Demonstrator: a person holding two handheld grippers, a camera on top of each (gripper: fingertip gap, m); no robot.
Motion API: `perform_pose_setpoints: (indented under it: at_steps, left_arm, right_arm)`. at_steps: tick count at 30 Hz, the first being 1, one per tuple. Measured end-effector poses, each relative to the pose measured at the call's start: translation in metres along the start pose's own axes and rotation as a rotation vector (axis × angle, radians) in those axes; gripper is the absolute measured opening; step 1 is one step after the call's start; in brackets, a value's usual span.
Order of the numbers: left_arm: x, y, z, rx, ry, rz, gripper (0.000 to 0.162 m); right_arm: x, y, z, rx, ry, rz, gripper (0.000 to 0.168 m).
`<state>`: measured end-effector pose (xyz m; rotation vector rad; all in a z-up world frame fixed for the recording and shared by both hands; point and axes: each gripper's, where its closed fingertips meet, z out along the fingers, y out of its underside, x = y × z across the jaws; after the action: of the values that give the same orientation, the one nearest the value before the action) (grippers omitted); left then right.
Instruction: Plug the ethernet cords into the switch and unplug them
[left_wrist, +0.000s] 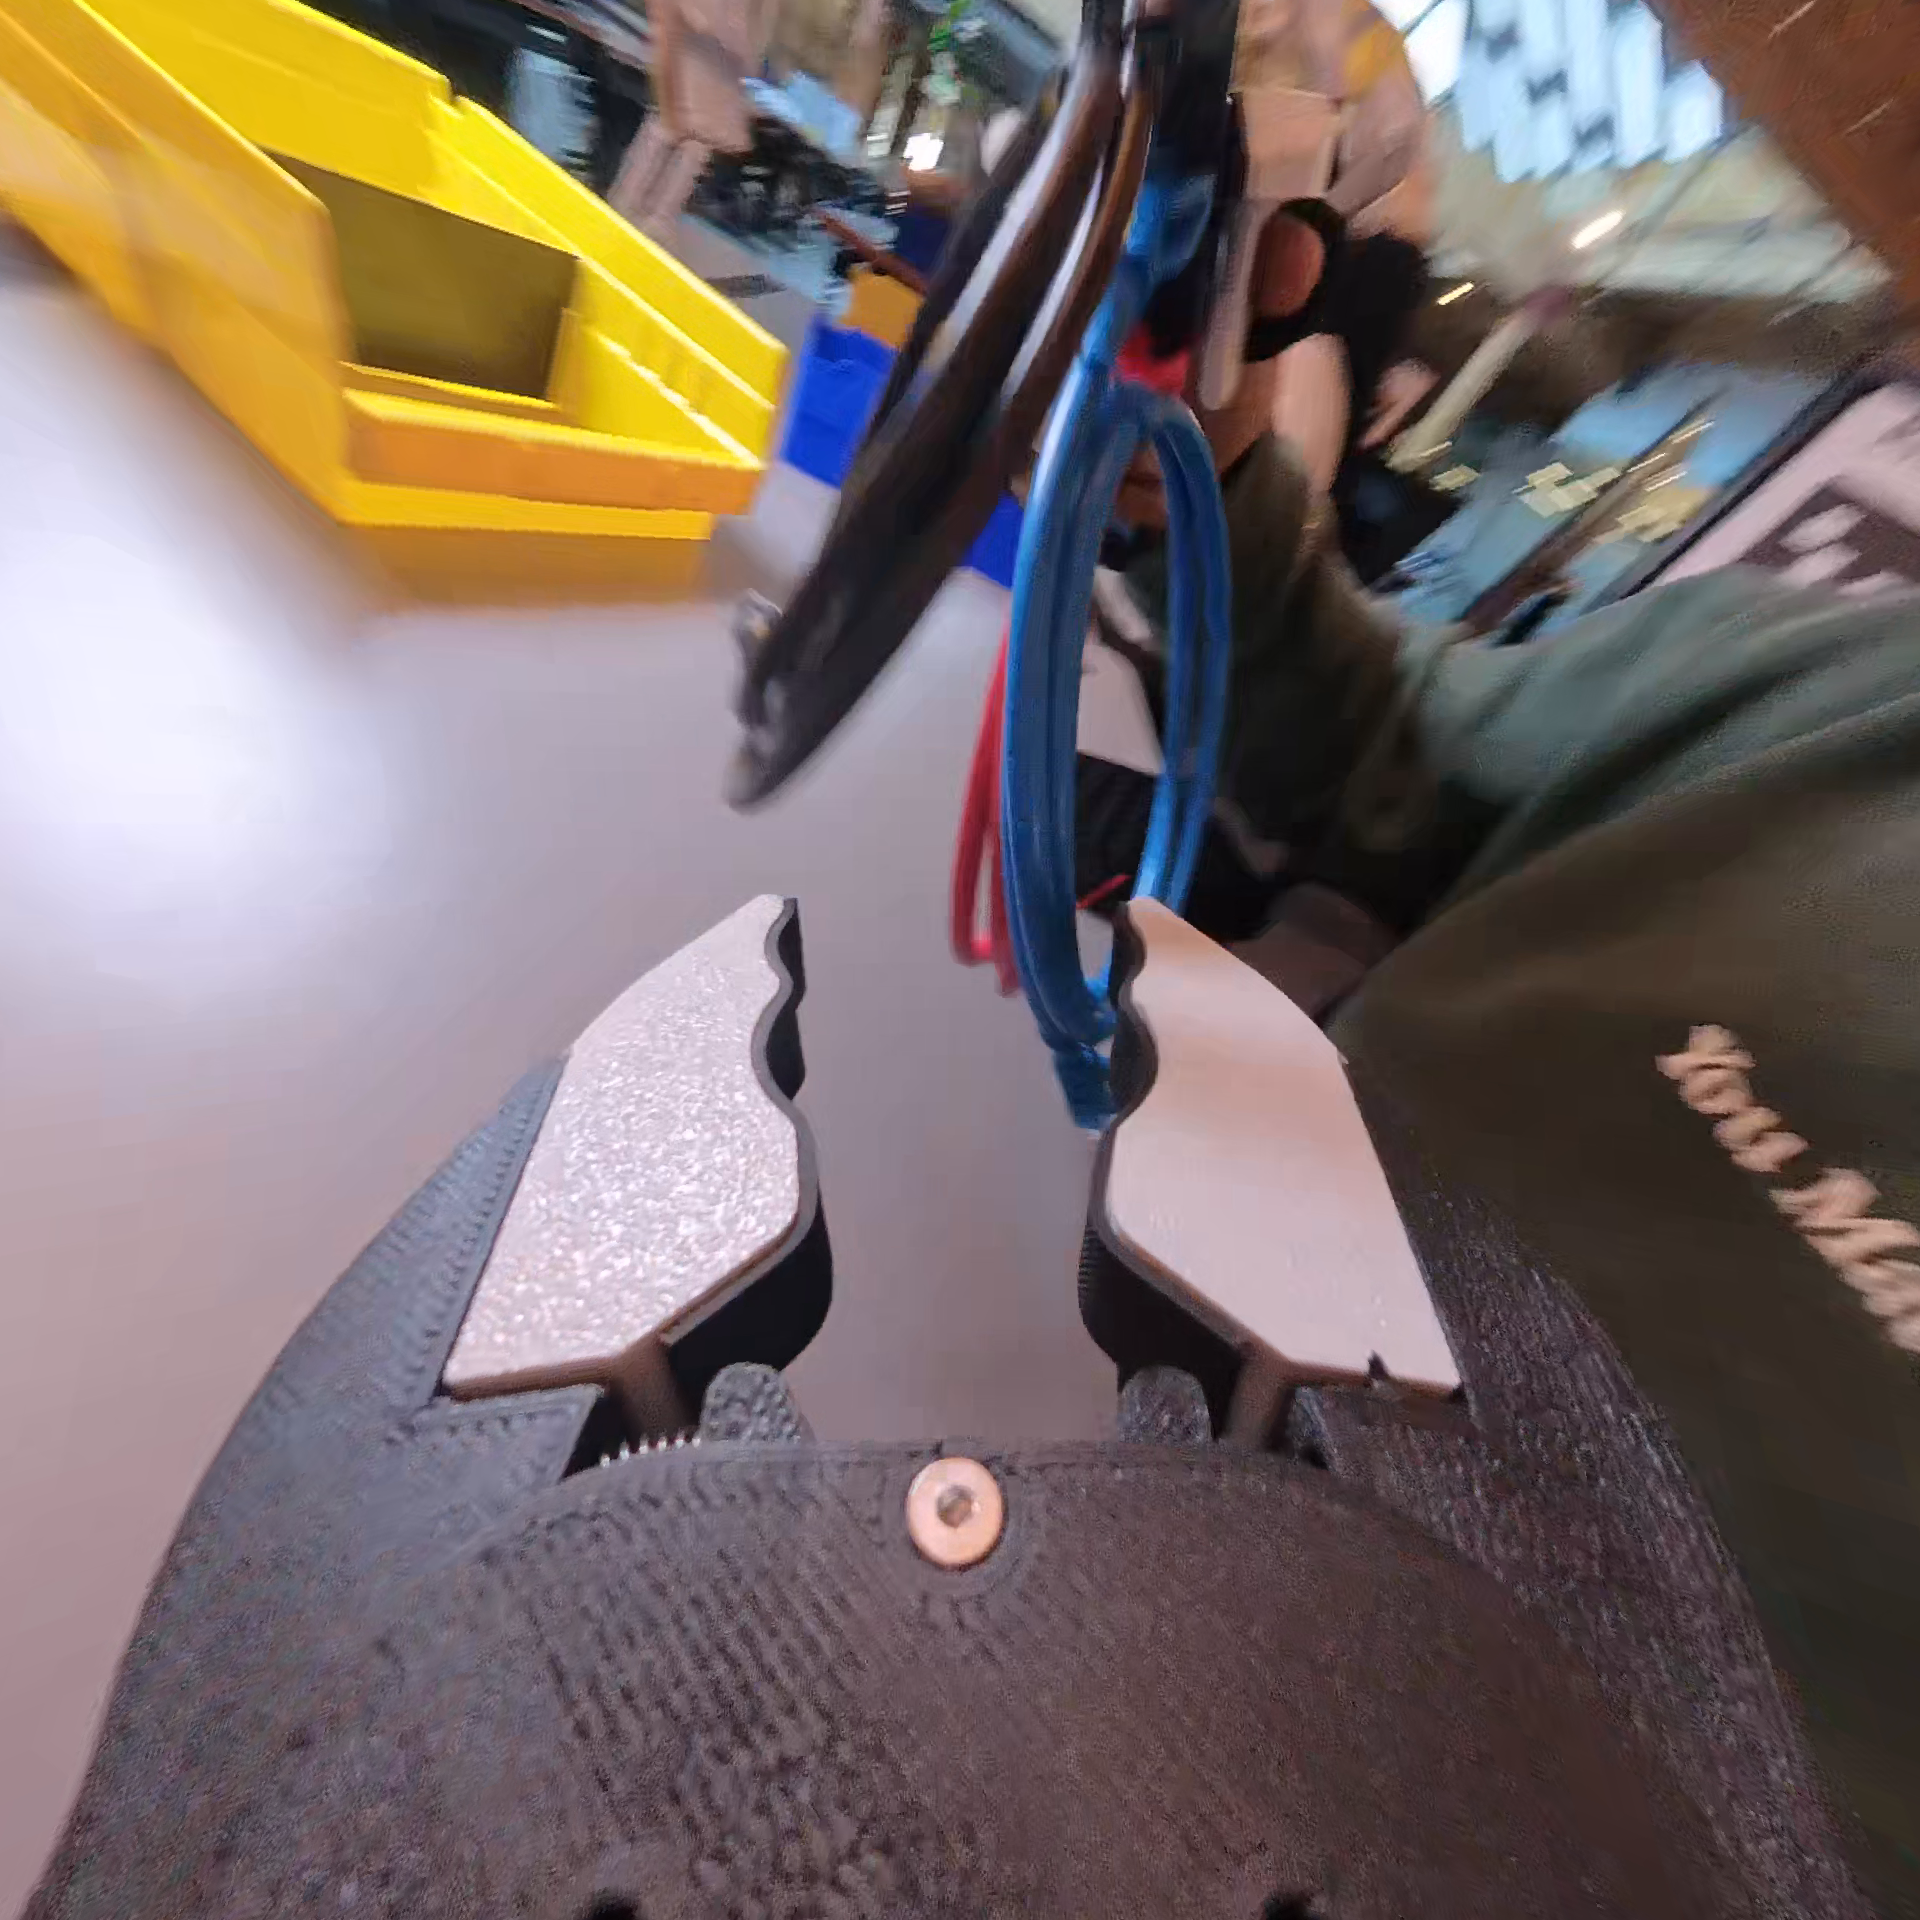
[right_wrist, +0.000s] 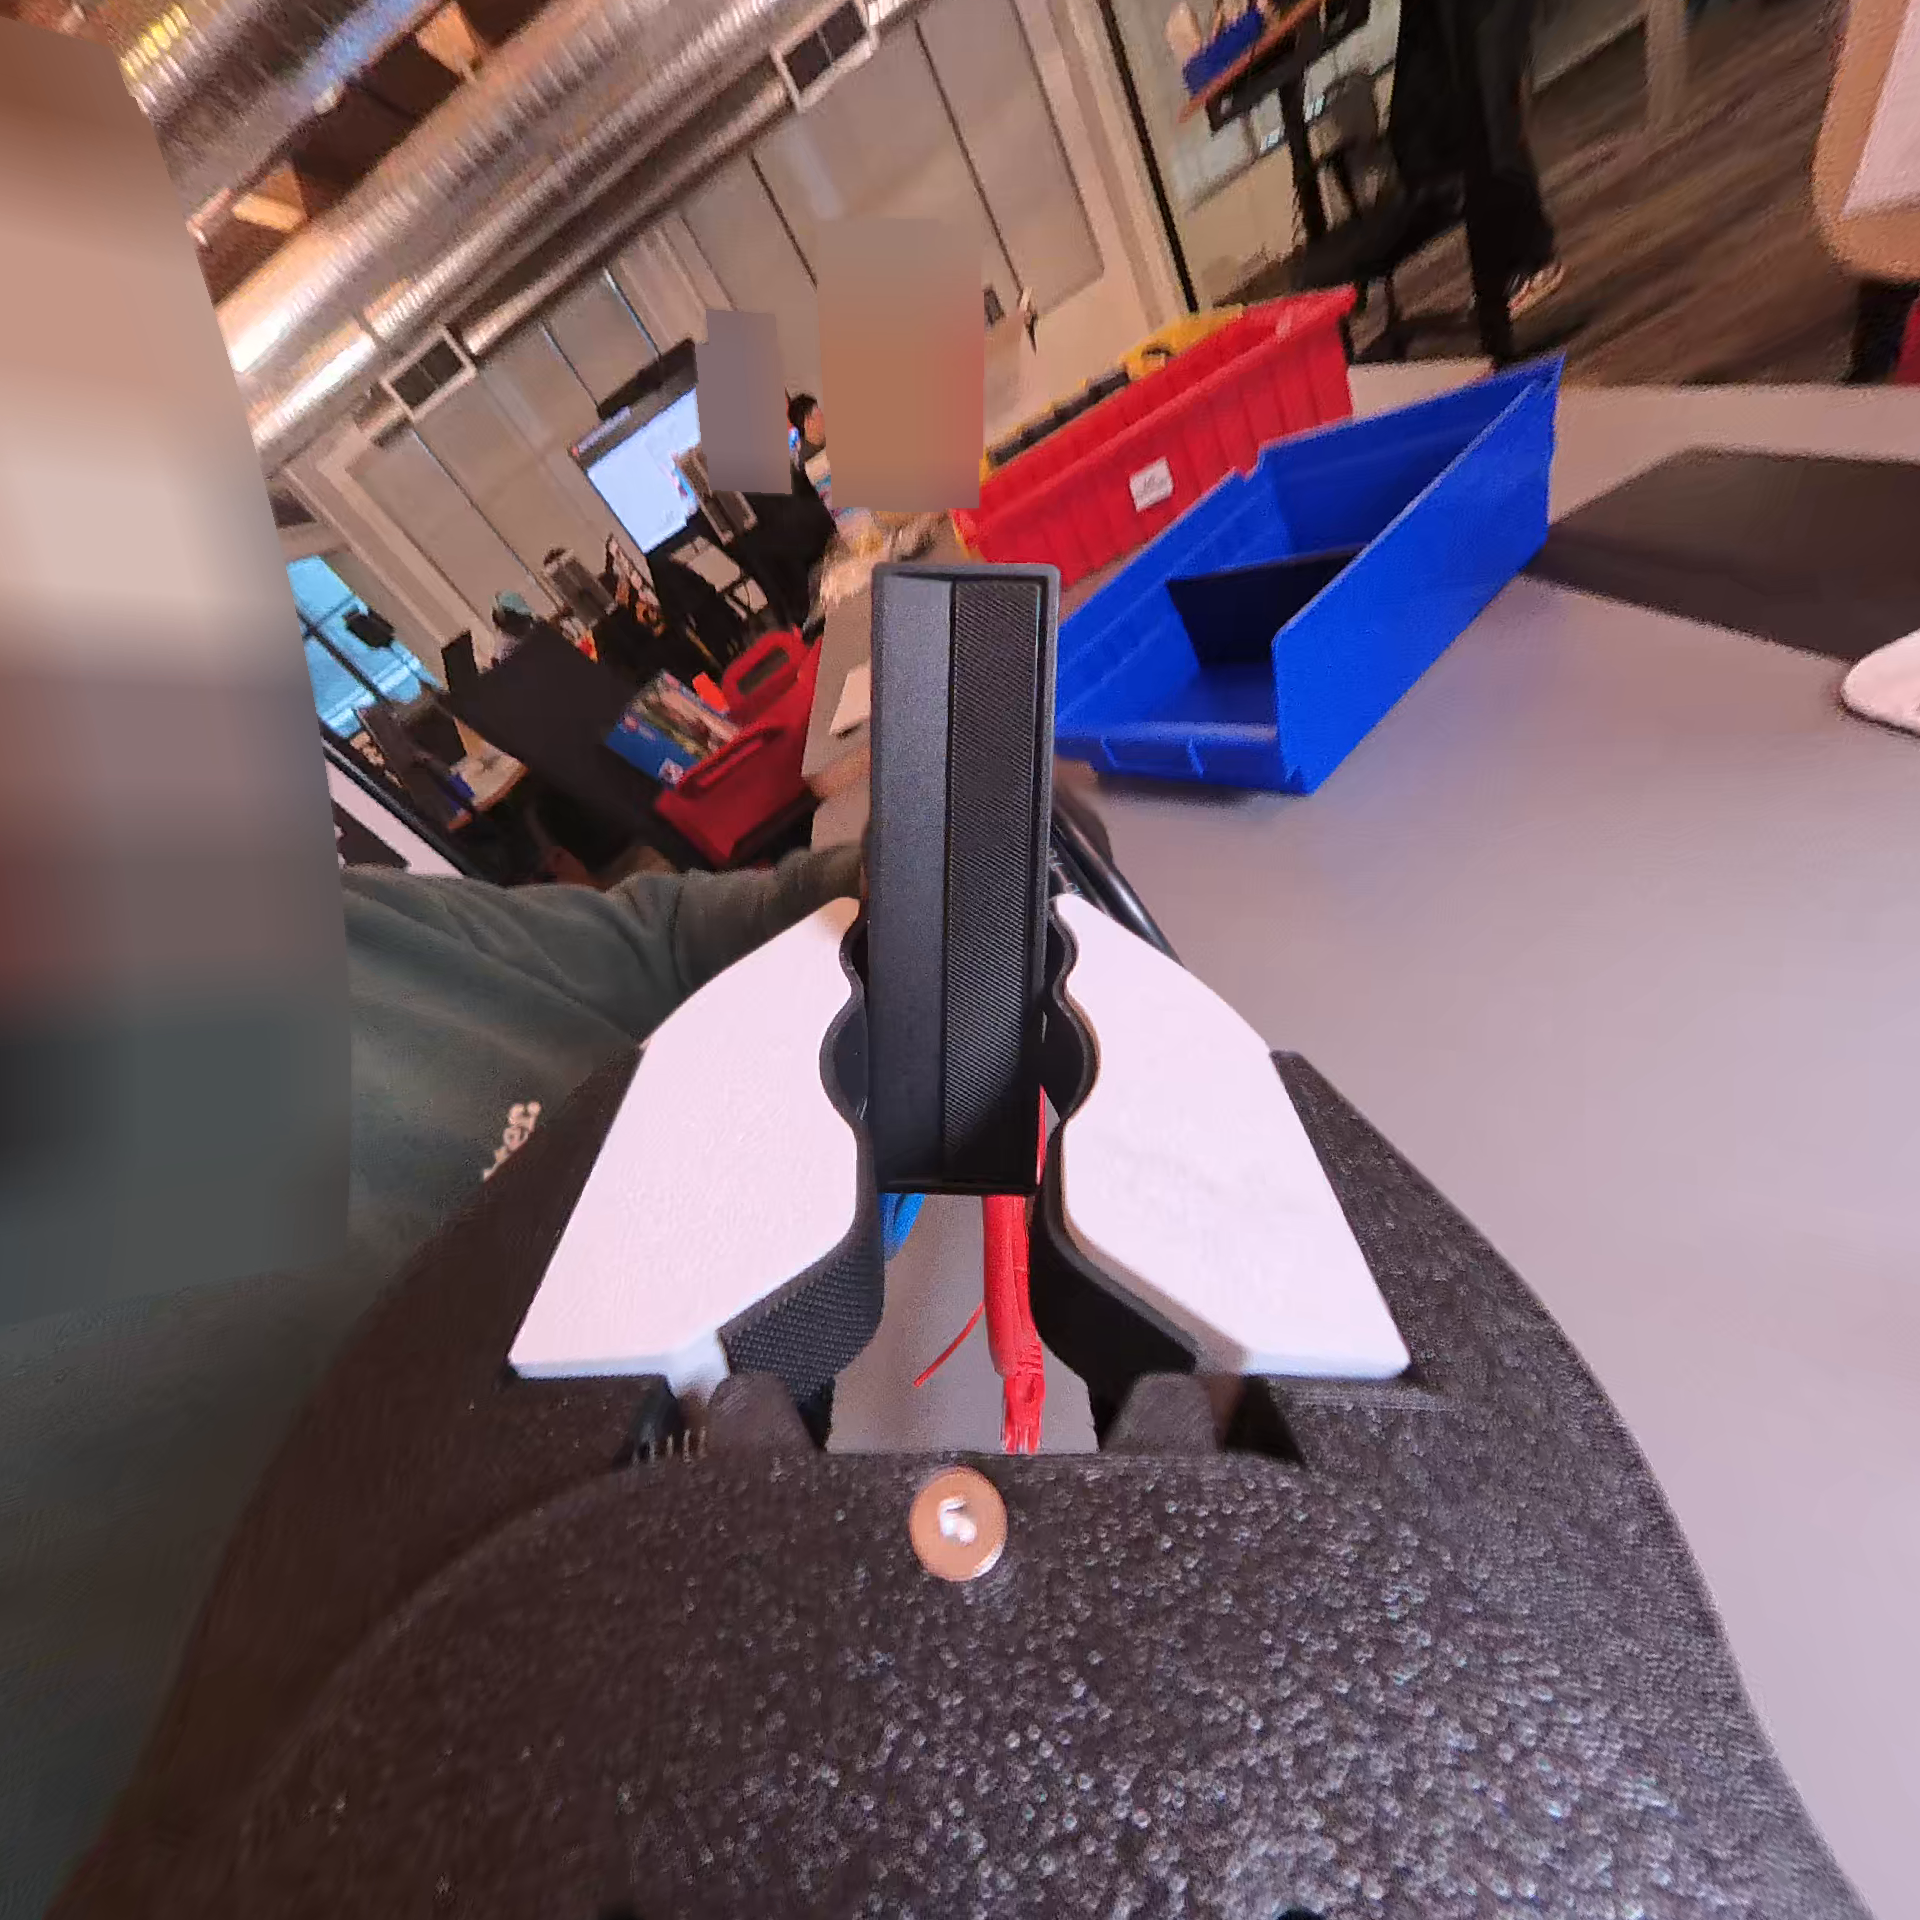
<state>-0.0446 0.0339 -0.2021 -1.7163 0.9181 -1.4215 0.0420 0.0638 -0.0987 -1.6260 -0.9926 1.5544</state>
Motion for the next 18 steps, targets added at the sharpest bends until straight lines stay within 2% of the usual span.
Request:
perform_pose_setpoints:
  at_steps: [2,5,7,10,12,14,16,17,18]
  left_arm:
    - [0.012,0.004,0.009,0.016,0.132,-0.116,0.063]
    - [0.016,-0.004,0.021,0.11,0.152,-0.107,0.077]
    - [0.019,-0.02,0.028,0.22,0.168,-0.132,0.095]
    - [0.016,-0.058,0.022,0.433,0.157,-0.141,0.098]
    - [0.017,-0.075,0.015,0.511,0.17,-0.123,0.09]
    - [0.011,-0.084,0.006,0.56,0.132,-0.094,0.077]
    - [0.007,-0.087,-0.008,0.587,0.09,-0.041,0.032]
    - [0.006,-0.087,-0.014,0.57,0.059,-0.009,0.021]
    - [0.004,-0.087,-0.019,0.544,0.023,0.027,0.019]
  right_arm:
    - [-0.001,-0.016,-0.006,0.095,-0.001,-0.005,0.03]
    - [0.0,-0.034,-0.014,0.305,-0.023,0.002,0.029]
    - [-0.002,-0.041,-0.018,0.458,-0.08,0.027,0.03]
    - [-0.006,-0.04,-0.023,0.659,-0.159,0.015,0.029]
    - [-0.007,-0.033,-0.021,0.705,-0.194,0.006,0.03]
    - [-0.005,-0.02,-0.016,0.67,-0.208,-0.007,0.03]
    - [0.0,-0.007,-0.01,0.609,-0.204,-0.017,0.03]
    - [0.002,0.004,-0.003,0.534,-0.188,-0.043,0.03]
    - [0.006,0.015,0.003,0.457,-0.161,-0.076,0.03]
